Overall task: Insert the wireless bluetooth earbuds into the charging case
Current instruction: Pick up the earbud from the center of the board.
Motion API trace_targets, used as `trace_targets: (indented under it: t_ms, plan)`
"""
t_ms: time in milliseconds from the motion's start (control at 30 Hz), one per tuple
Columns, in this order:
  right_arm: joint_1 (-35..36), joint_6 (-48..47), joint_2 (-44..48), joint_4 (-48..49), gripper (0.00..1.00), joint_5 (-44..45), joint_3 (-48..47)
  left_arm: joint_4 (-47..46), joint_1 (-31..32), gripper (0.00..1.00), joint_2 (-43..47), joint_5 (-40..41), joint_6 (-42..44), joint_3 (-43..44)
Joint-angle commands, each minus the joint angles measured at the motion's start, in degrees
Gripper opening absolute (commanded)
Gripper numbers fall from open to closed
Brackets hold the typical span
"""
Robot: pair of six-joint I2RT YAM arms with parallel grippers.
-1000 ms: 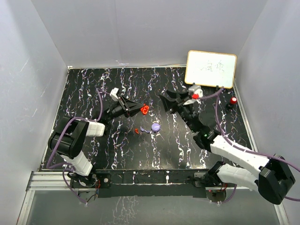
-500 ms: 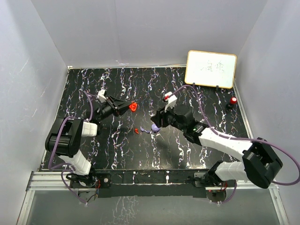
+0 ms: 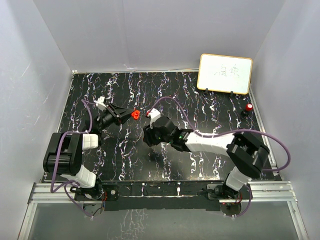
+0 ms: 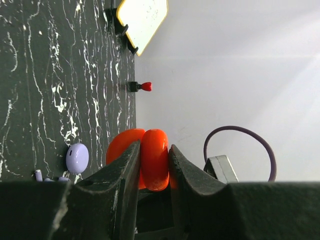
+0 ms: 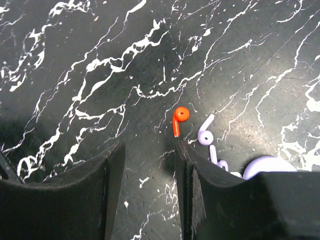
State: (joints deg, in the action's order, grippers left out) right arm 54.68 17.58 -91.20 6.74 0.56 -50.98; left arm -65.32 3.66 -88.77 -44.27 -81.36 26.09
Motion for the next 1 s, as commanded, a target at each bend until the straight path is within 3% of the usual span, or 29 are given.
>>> trace_targets:
  t_ms: [0, 500, 967]
  plan:
    - [1.14, 2.86, -3.85, -2.8, 0.42, 4.48, -7.15, 0.6, -2.28, 0.0, 3.31, -2.18, 0.66, -1.15]
    - [4.06, 6.81, -16.26, -15.75, 0.47, 15.76, -20.53, -1.93, -5.04, 0.0, 3.13, -3.8, -0.34, -3.33]
    - [4.48, 6.85, -18.98, -17.69, 0.43, 18.43, -22.12, -3.36, -5.72, 0.0, 2.35, -4.33, -1.09, -3.81]
